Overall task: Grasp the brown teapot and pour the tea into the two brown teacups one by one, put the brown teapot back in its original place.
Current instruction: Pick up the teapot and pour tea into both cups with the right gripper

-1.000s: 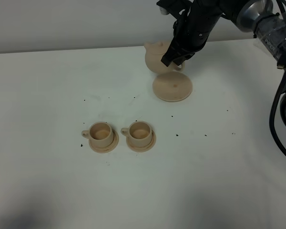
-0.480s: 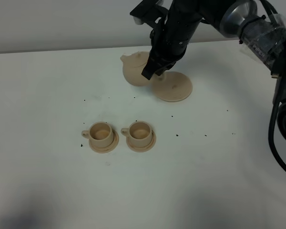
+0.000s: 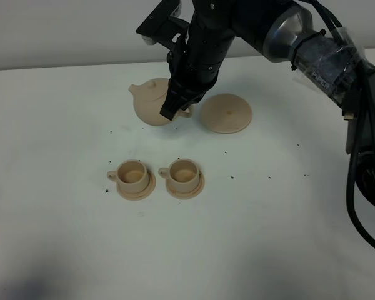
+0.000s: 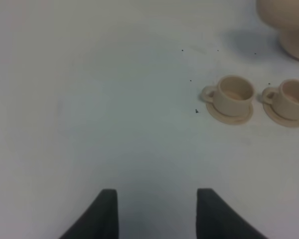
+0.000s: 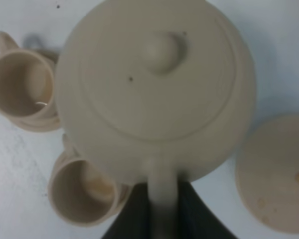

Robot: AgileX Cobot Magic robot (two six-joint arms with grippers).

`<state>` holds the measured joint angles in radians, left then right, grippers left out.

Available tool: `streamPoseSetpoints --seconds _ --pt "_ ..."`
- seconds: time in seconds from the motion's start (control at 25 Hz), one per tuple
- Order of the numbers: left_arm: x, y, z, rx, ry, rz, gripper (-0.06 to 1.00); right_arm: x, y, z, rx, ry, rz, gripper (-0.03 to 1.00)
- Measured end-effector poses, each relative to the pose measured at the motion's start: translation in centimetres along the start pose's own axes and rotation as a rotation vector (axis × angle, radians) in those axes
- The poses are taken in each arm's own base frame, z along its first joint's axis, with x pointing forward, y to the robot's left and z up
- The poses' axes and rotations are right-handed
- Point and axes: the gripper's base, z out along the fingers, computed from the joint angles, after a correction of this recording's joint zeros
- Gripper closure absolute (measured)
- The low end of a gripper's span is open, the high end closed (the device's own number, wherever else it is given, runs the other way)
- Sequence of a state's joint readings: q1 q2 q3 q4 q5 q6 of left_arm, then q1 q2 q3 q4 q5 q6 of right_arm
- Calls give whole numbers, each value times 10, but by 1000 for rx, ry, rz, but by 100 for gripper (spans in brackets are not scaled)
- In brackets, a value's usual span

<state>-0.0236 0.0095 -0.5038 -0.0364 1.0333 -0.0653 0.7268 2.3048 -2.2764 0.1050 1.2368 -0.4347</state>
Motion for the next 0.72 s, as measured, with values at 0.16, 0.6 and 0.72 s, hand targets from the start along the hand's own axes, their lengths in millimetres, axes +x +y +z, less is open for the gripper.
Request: streamPoseSetpoints --seconds 0.16,0.6,0.72 --pt "0 0 0 0 0 0 53 13 8 2 -31 48 17 85" --pt "0 0 0 0 0 0 53 49 37 -18 2 21 -1 85" --pt "0 0 0 0 0 0 53 45 56 -13 7 29 -42 85"
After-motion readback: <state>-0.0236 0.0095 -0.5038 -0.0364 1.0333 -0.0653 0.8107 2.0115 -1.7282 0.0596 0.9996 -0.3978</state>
